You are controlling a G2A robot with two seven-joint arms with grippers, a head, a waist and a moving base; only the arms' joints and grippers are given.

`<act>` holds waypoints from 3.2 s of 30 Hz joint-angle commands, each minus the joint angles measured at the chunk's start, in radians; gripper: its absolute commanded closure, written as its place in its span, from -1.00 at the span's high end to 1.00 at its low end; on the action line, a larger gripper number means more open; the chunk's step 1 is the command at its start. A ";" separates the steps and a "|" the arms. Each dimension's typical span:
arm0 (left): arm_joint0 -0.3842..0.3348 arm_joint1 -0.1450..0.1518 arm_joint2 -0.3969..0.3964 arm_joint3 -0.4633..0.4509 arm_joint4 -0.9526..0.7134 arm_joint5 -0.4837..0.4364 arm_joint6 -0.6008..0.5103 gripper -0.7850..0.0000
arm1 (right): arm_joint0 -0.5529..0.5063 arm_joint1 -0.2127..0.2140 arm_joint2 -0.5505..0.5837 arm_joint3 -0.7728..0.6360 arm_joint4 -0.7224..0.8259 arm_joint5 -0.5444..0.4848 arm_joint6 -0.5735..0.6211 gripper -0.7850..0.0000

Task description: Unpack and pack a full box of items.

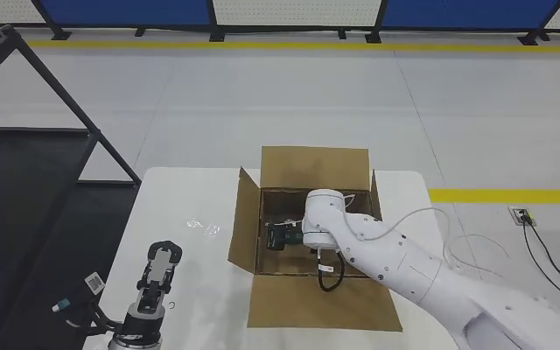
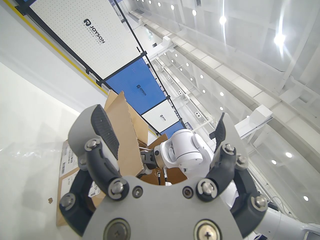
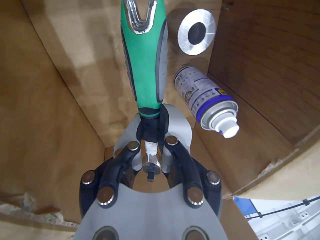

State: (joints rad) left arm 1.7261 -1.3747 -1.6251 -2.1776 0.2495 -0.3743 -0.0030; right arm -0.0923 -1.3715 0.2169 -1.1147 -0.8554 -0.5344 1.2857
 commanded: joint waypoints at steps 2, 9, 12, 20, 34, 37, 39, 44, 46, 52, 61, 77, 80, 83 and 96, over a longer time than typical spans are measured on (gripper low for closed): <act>0.000 0.000 0.000 0.000 0.000 0.000 0.000 1.00 | 0.024 -0.029 -0.047 0.068 0.019 -0.024 -0.023 -1.00; 0.000 0.000 0.000 0.000 0.000 0.000 0.000 1.00 | 0.006 -0.092 -0.047 0.216 -0.033 -0.080 -0.080 -1.00; 0.000 0.000 0.000 0.000 0.000 0.000 0.000 1.00 | -0.003 -0.119 -0.047 0.278 -0.061 -0.100 -0.100 -1.00; 0.000 0.000 0.000 0.000 0.000 0.000 0.000 1.00 | -0.008 -0.186 -0.047 0.412 -0.121 -0.162 -0.161 -0.33; 0.000 0.000 0.000 0.000 0.000 0.000 0.000 1.00 | 0.017 -0.236 -0.047 0.497 -0.119 -0.165 -0.164 -0.09; 0.000 0.000 0.000 0.000 0.000 0.000 0.000 1.00 | 0.017 -0.225 -0.047 0.469 -0.107 -0.151 -0.151 -0.07; 0.000 0.000 0.000 0.000 0.000 0.000 0.000 1.00 | 0.015 -0.214 -0.047 0.445 -0.099 -0.137 -0.137 -0.07; 0.000 0.000 0.000 0.000 0.000 0.000 0.000 1.00 | 0.013 -0.170 -0.047 0.347 -0.078 -0.092 -0.091 -0.04; 0.000 0.000 0.000 0.000 0.000 0.000 0.000 1.00 | 0.014 -0.144 -0.047 0.286 -0.069 -0.073 -0.072 -0.03; 0.000 0.000 0.000 0.000 0.000 0.000 0.000 1.00 | 0.025 -0.035 -0.047 0.017 -0.038 0.003 0.004 0.17; 0.000 0.000 0.000 0.000 0.000 0.000 0.000 1.00 | -0.066 0.188 0.151 -0.524 -0.073 0.187 0.159 1.00; 0.000 0.000 0.000 0.000 0.000 0.000 0.000 1.00 | -0.205 0.280 0.350 -0.731 -0.138 0.408 0.205 1.00; 0.000 0.000 0.000 0.000 0.000 0.000 0.000 1.00 | -0.205 0.280 0.350 -0.731 -0.138 0.408 0.205 1.00; -0.002 0.000 -0.001 -0.002 -0.006 0.004 0.004 1.00 | -0.236 0.283 0.361 -0.716 -0.119 0.371 0.121 1.00; -0.148 0.023 -0.041 0.035 -0.011 0.101 -0.270 1.00 | -0.450 0.344 0.699 -1.002 -0.073 0.441 -0.193 1.00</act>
State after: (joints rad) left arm 1.5962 -1.3550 -1.6641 -2.1503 0.2411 -0.2878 -0.2229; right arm -0.5108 -1.0339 0.8742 -2.0886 -0.9414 -0.0944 1.1205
